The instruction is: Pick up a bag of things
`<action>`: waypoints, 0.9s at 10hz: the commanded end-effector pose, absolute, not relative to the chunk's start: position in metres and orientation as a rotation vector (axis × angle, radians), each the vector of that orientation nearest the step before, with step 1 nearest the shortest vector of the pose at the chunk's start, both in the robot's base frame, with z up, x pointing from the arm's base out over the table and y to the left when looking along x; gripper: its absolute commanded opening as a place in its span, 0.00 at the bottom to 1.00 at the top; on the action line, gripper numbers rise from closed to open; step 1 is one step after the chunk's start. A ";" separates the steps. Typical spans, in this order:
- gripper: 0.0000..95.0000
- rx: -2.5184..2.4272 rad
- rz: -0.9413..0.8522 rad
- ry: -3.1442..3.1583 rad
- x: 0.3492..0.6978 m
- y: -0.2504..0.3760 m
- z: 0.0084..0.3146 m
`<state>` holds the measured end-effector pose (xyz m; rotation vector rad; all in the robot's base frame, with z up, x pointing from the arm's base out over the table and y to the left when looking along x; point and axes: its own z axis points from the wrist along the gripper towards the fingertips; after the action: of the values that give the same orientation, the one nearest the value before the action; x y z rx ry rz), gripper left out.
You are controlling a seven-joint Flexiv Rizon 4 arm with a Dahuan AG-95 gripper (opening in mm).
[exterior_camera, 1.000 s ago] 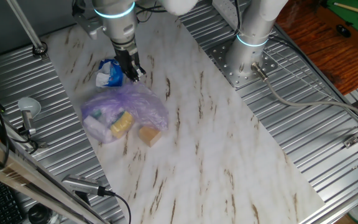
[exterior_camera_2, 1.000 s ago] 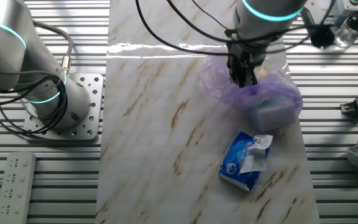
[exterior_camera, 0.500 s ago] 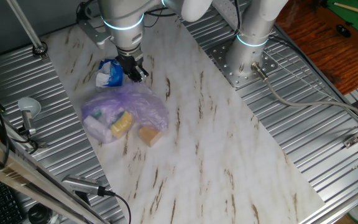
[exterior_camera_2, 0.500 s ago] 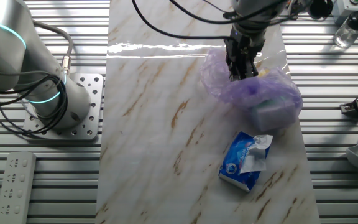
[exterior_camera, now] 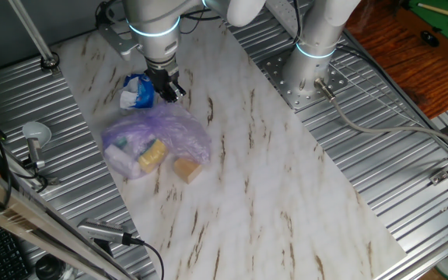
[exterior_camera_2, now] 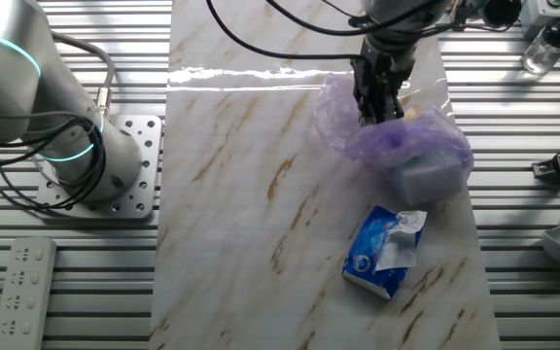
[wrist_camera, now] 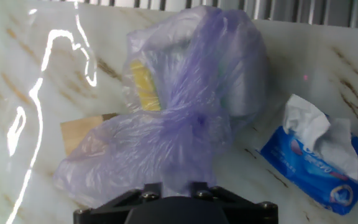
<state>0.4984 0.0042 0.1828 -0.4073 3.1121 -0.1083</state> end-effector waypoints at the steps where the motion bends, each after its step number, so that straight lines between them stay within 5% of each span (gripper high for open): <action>1: 0.40 -0.400 -0.111 3.107 0.498 0.004 0.182; 4: 0.40 -0.389 -0.101 3.079 0.498 0.004 0.183; 5: 0.60 -0.388 -0.101 3.055 0.499 0.004 0.183; 9: 0.60 -0.397 -0.063 2.997 0.523 0.004 0.192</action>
<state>0.5208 0.0028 0.1929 -0.3993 2.9903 -0.0648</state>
